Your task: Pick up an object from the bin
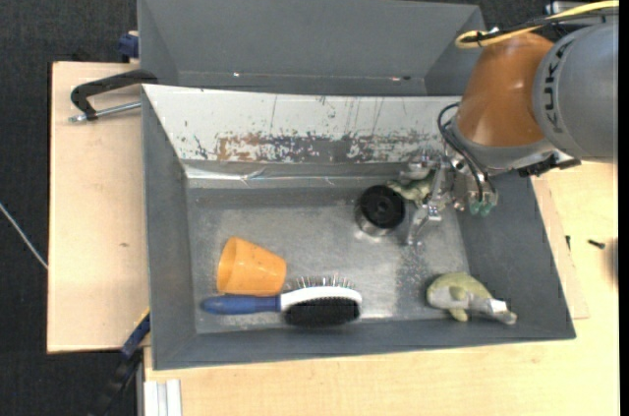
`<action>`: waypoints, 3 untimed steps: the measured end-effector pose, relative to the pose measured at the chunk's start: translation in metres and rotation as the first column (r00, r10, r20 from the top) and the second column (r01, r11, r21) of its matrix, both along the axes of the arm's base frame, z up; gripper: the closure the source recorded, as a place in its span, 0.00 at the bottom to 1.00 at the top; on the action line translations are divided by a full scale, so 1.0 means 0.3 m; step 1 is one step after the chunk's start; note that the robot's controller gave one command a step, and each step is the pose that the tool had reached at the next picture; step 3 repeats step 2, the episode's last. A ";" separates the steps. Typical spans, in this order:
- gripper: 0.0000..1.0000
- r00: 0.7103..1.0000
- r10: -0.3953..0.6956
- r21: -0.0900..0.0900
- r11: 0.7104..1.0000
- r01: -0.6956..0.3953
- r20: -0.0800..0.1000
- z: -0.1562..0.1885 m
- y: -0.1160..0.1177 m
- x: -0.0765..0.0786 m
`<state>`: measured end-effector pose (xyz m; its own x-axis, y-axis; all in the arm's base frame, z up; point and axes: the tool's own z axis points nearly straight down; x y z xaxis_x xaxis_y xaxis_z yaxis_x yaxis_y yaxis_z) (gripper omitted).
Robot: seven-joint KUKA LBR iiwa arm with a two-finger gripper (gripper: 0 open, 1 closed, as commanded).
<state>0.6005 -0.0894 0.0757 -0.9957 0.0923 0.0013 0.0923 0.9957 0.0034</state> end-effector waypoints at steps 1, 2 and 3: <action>1.00 1.000 -0.001 -0.003 1.000 0.001 0.004 0.013 -0.007 0.002; 1.00 1.000 -0.005 -0.004 1.000 0.005 0.015 0.464 -0.010 -0.013; 1.00 1.000 -0.005 -0.004 1.000 0.005 0.015 0.464 -0.010 -0.013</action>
Offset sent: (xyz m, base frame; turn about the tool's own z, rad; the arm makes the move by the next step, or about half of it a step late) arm 0.0000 0.0000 0.0000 0.0000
